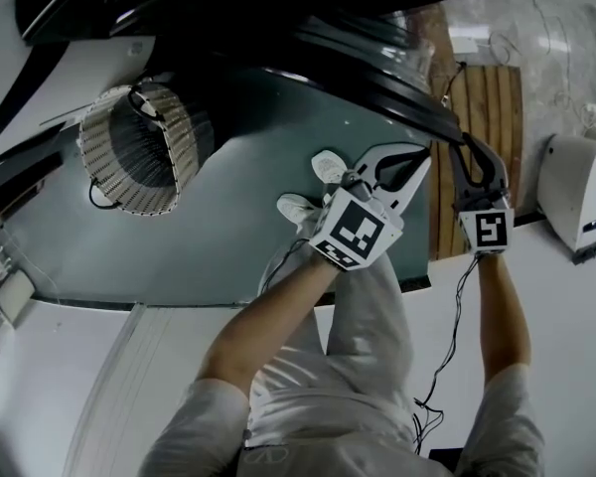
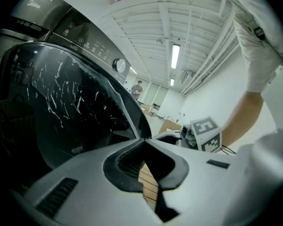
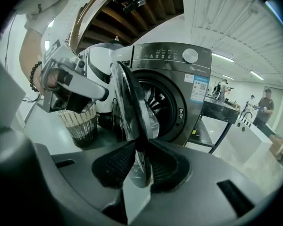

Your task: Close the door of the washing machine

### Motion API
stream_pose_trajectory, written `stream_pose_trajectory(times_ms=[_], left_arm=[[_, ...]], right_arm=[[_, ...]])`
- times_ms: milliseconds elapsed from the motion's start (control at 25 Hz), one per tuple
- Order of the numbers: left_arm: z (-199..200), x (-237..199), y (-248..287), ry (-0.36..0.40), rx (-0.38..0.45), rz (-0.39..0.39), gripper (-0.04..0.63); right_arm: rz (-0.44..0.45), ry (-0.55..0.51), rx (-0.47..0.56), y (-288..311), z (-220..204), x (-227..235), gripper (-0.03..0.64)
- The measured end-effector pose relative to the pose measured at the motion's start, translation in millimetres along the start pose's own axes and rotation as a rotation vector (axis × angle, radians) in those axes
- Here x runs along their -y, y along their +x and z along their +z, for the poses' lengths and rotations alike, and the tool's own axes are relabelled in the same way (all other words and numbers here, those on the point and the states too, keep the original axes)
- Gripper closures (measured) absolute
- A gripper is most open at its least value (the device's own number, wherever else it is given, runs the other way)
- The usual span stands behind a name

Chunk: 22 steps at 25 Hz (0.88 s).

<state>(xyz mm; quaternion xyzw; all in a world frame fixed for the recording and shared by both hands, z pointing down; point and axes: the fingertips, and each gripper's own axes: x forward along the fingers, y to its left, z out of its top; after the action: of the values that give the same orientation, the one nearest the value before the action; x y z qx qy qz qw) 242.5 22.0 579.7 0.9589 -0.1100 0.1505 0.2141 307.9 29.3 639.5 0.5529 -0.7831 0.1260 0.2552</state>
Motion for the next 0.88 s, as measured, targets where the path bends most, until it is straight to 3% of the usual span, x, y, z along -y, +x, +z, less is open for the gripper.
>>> stream_pose_trajectory(times_ms=[280, 880], left_arm=[[1, -15, 17, 0.020, -0.009, -0.011, 0.592], [53, -41, 71, 0.104, 0.070, -0.072, 0.592]], right_arm=[[0.004, -0.045, 0.037, 16, 10, 30, 0.520], [-0.006, -0.125, 0.084, 58, 32, 86, 0.515]])
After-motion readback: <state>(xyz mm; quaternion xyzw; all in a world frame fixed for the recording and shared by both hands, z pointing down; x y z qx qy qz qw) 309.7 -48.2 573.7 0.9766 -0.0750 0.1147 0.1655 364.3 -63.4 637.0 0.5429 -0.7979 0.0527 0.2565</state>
